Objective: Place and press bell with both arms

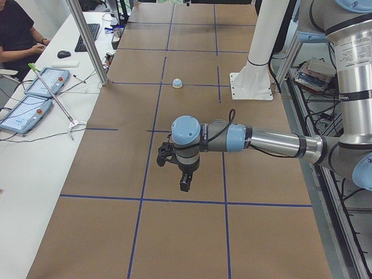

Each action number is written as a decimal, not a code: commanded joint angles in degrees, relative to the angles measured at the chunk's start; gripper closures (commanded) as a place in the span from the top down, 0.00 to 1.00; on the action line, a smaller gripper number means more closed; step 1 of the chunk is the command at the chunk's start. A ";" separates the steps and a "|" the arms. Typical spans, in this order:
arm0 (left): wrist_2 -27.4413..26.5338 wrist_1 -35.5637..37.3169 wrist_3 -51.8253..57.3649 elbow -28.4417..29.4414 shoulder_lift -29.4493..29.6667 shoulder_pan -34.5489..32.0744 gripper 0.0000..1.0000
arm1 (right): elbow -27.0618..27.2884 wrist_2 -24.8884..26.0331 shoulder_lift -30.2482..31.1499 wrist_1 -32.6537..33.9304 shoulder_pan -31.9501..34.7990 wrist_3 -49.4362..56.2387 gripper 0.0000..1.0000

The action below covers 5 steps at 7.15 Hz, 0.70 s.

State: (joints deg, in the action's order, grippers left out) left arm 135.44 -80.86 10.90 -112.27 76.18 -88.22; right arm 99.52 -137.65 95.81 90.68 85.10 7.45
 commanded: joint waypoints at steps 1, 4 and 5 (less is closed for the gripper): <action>0.00 -0.34 0.00 0.73 0.11 0.07 1.00 | -0.03 -0.17 -0.01 -0.06 -0.02 -0.07 1.00; 0.44 -0.61 0.00 4.42 0.02 0.07 1.00 | 0.50 -0.61 -0.71 0.03 0.15 -0.07 1.00; 0.44 -0.61 0.00 4.43 0.20 0.07 1.00 | 0.67 0.00 -0.80 -0.06 0.33 0.02 1.00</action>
State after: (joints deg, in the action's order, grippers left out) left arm 135.79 -81.42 10.88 -108.53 76.25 -88.15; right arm 100.02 -138.09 95.25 90.66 85.26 7.40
